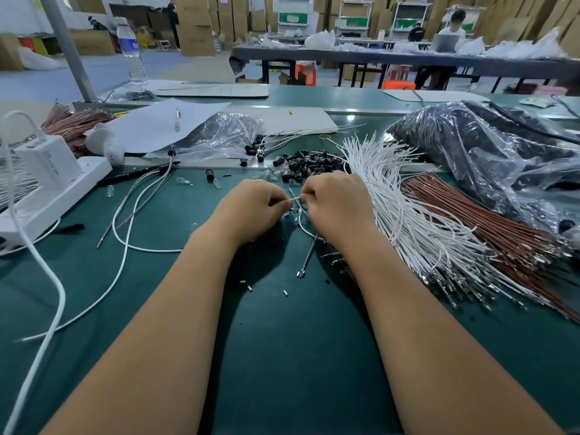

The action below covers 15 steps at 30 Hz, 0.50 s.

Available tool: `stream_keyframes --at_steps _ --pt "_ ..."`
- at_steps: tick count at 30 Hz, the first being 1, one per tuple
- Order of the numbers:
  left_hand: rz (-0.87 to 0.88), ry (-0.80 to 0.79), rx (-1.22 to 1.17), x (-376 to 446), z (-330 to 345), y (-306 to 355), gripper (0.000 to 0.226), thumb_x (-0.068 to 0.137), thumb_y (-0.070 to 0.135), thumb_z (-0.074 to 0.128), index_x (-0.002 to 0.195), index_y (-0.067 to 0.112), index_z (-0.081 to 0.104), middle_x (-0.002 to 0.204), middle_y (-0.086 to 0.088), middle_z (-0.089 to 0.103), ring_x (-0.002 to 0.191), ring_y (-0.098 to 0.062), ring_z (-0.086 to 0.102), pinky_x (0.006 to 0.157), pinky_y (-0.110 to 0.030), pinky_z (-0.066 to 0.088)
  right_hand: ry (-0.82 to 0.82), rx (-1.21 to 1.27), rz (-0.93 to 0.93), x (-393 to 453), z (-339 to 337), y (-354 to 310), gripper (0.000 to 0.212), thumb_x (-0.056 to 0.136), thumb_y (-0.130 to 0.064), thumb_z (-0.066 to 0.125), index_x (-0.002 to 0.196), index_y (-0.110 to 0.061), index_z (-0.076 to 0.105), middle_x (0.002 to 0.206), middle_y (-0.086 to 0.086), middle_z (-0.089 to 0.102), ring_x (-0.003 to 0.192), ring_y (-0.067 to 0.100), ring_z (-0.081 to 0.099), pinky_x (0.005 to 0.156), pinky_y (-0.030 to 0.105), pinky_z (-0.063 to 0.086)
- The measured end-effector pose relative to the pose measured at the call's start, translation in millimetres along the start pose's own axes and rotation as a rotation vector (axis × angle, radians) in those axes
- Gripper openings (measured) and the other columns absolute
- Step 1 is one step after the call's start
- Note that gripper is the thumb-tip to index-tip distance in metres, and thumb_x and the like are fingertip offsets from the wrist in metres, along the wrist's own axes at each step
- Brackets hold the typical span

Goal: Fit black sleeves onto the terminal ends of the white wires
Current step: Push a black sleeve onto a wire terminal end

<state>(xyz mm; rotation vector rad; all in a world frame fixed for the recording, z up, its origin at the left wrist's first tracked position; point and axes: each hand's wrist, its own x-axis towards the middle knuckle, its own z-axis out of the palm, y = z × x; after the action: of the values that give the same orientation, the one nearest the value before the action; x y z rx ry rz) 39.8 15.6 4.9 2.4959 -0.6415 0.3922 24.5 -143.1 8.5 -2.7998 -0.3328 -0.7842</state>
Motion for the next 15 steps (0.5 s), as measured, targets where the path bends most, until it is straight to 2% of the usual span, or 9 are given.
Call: stream_keyframes --at_steps 2,5,9,12,15 --pt "-0.013 0.019 0.011 -0.4 -0.2 0.0 0.019 0.092 0.028 0.062 0.087 0.015 0.076 0.073 0.002 0.068 0.074 -0.019 0.059 0.067 -0.029 0.045 -0.011 -0.005 0.015 -0.3 -0.7 0.1 0.016 0.094 -0.027 0.055 0.095 -0.022 0.070 0.093 -0.002 0.069 0.096 0.021 0.057 0.087 0.033 0.032" --pt "-0.047 0.069 0.037 -1.5 1.6 4.0 0.020 0.089 0.030 0.063 0.075 0.019 0.072 0.057 0.012 0.055 0.066 -0.020 0.055 0.060 -0.029 0.044 -0.012 0.013 0.031 -1.0 -2.9 -1.3 0.015 0.093 -0.025 0.057 0.093 -0.020 0.070 0.089 0.001 0.070 0.089 0.024 0.061 0.075 0.031 0.032" --pt "-0.110 0.166 0.058 -1.6 3.5 5.1 0.025 0.089 0.030 0.063 0.068 0.016 0.067 0.056 0.005 0.052 0.065 -0.025 0.054 0.054 -0.027 0.036 -0.071 0.122 0.066 -1.7 -2.4 -1.3 0.013 0.093 -0.026 0.056 0.094 -0.021 0.068 0.086 -0.001 0.067 0.079 0.022 0.058 0.062 0.027 0.032" --pt "-0.149 0.199 0.057 -1.3 3.0 3.7 0.028 0.091 0.031 0.060 0.072 0.013 0.067 0.056 0.002 0.053 0.064 -0.026 0.053 0.052 -0.026 0.032 -0.101 0.161 0.070 -0.8 -0.5 -0.6 0.015 0.094 -0.023 0.053 0.094 -0.020 0.067 0.080 -0.003 0.062 0.073 0.018 0.053 0.060 0.028 0.034" --pt "-0.150 0.211 0.023 -1.0 4.1 3.9 0.032 0.094 0.029 0.055 0.072 0.007 0.063 0.055 -0.003 0.051 0.061 -0.030 0.050 0.053 -0.028 0.034 -0.082 0.116 0.137 0.2 2.1 6.1 0.019 0.098 -0.020 0.047 0.091 -0.014 0.063 0.075 -0.002 0.060 0.067 0.018 0.054 0.058 0.030 0.041"
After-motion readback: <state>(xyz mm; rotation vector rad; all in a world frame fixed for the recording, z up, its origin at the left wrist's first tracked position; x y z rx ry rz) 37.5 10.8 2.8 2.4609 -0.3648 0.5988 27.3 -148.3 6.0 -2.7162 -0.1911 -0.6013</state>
